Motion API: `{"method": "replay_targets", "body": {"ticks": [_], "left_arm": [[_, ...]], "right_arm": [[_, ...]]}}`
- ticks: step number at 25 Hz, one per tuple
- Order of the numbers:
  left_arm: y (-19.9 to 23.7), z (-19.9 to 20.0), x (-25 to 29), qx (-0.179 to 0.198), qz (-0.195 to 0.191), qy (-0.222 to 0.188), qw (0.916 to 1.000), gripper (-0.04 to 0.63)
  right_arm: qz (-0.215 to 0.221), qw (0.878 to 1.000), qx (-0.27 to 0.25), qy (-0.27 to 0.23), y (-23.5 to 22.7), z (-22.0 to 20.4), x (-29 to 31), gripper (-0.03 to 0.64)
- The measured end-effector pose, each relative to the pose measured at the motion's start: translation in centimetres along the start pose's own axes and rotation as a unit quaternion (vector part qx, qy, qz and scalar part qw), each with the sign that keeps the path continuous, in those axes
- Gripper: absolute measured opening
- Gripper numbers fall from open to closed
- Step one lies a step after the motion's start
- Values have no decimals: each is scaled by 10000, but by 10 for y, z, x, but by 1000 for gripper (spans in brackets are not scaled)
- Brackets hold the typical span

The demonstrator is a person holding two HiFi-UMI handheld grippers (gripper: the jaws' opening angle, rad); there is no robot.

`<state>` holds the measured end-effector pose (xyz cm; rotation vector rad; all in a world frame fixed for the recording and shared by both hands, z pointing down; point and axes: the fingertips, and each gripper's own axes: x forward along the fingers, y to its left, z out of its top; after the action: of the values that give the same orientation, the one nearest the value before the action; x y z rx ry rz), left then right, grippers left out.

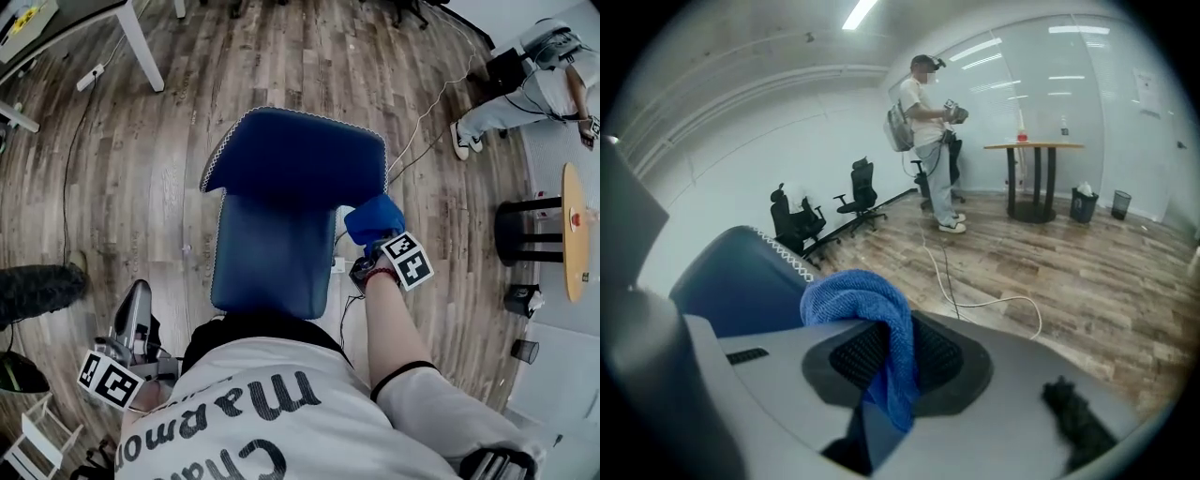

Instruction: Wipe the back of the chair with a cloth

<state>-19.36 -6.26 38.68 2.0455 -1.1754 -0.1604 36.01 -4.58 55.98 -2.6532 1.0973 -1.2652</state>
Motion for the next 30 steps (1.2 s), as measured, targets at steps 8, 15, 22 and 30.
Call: {"method": "replay_targets", "body": {"ticks": [8,15,22,30], "left_arm": [[9,-2,-9,-58,-80,81,9999,8],[23,2,-32,-51,41,175,9998,8],[35,7,-60,-78,405,93,9991,8],[55,14,-89,-153,935,-146,9954,8]], "right_arm": [[-194,9995,-68,-230,-9,4,-25,78],[684,9926,-1001,1,74,-35,-38,78],[1614,9743,-1526,381,176,-81,-31,78],[2284,9535,-1840,691,260,-123,-29,80]]}}
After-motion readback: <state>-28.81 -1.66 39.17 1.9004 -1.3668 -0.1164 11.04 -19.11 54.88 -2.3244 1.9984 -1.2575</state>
